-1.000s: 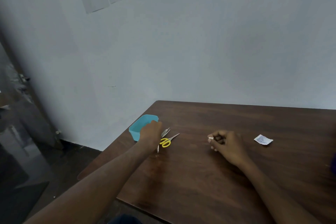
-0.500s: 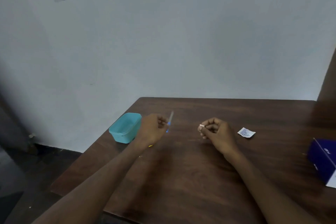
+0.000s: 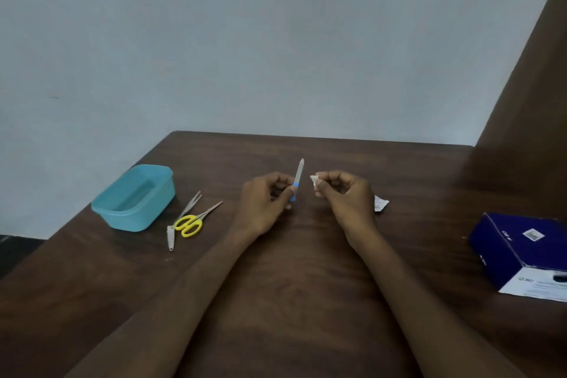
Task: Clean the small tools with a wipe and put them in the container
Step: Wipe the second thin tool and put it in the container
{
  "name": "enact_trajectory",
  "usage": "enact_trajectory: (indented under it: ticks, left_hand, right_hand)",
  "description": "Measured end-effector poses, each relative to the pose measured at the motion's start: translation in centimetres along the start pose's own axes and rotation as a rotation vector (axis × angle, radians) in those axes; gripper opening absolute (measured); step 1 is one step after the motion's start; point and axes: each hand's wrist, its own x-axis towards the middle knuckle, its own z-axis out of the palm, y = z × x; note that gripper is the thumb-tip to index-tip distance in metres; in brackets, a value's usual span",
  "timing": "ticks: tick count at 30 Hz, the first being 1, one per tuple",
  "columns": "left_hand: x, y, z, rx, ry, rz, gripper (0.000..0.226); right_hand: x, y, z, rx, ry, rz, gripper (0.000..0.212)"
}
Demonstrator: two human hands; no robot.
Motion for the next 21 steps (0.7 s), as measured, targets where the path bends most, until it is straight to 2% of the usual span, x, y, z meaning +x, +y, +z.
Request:
enact_trajectory:
  ticks: [6,11,17,21]
  left_hand:
    - [1.0,-1.1,0.6,-0.014,-0.012,-0.010,0.004]
    - [1.0,-1.1,0.7,-0.049,-0.027,-0.053,0.005]
    - [0.8,-1.0,0.4,-0.063,-0.087,-0.017,0.010]
    - [1.0,-1.3,0.4,-0.050,-0.047,-0.028,0.009]
  right_hand:
    - [1.1,0.2,-0.5,-0.078,0.112,-0.120,0.012]
    - [0.5,0.1,0.1,-0.273,0.072,-0.293,0.018]
    - [-0.6,-0.8,0.3,-0.489,0.021,-0.543,0.011]
    - [-0.6,-0.5,0.3,-0.595,-0.026,-0.583,0.019]
